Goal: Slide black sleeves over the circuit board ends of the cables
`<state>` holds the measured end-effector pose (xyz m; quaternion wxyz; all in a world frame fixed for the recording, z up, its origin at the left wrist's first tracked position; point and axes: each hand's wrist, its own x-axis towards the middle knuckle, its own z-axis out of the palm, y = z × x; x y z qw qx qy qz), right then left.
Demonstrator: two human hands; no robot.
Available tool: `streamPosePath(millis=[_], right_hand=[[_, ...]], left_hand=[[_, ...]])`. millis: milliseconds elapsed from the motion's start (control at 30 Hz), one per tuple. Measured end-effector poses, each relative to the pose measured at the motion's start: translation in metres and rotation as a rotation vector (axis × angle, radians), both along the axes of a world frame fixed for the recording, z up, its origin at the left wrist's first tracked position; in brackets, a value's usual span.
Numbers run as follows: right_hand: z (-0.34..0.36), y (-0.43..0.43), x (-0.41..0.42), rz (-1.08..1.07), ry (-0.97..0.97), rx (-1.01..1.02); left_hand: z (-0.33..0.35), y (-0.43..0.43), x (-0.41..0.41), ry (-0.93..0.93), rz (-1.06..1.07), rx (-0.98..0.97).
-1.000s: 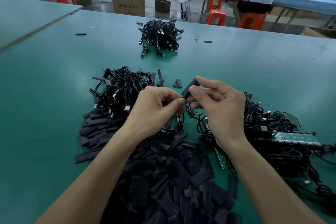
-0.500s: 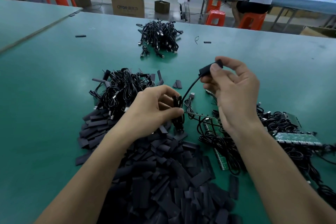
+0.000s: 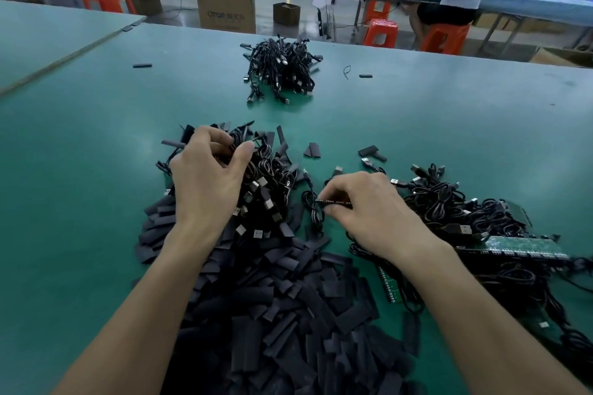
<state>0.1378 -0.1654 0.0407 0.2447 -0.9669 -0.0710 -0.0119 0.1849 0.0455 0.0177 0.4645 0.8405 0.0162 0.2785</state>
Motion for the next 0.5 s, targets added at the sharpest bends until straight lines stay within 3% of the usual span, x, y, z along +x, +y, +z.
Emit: streamPosePath(millis=[233,333,400,500], right_hand=[[-0.003,-0.013,0.004,0.098,0.034,0.278],[-0.005,-0.022,0.007,0.095,0.061,0.438],[-0.005,-0.028,0.009,0.109,0.09,0.551],[-0.006,-0.034,0.011,0.133,0.124,0.688]], left_hand=[[-0.004,-0.001,0.0,0.106,0.061,0.143],[0.005,-0.012,-0.01,-0.009,0.061,0.159],[0.013,-0.017,-0.016,-0.105,-0.095,0.161],[0.017,-0.025,-0.021,0.072,-0.546,0.084]])
